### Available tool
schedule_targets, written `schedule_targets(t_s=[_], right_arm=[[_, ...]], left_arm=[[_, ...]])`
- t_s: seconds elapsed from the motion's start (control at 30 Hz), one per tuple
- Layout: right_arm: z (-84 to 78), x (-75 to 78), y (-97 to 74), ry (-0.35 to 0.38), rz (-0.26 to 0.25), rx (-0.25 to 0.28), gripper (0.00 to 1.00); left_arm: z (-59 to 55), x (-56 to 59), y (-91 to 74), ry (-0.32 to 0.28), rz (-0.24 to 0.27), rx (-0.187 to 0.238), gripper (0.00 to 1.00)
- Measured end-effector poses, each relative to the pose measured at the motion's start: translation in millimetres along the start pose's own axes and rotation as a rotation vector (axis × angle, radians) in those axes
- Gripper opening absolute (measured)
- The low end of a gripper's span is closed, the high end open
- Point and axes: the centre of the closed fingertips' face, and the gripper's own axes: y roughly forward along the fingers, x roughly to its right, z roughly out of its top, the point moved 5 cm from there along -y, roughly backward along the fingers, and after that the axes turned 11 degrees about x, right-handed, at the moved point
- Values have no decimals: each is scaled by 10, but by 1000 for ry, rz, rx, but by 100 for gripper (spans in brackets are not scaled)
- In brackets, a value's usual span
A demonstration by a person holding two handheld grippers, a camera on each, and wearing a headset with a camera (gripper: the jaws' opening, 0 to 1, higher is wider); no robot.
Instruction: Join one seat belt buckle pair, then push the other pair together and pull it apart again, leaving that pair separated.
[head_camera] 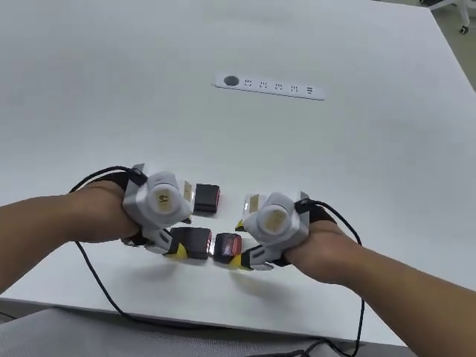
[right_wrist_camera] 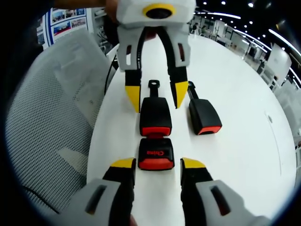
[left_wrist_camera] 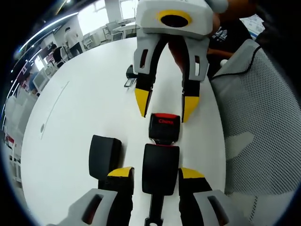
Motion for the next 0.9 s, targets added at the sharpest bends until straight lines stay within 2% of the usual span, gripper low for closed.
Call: schedule_targets(t_s=[0.03, 0.27, 0.53, 0.73, 0.9], right_arm=[[6, 2, -18, 5, -1, 8, 37], [-87, 110, -198, 30, -43, 26, 36], [-448, 398, -497, 66, -118, -18, 36], [-576, 619, -721, 72, -166, -35, 36], [-759, 731, -869, 79, -179, -78, 36]], left_arm=[[17, -14, -21, -3, 5, 12, 39], [53, -180, -91, 13, 33, 24, 39], [39, -368, -43, 13, 58, 27, 43], [86, -533, -10, 45, 65, 21, 44], [97, -650, 43, 60, 65, 19, 45]])
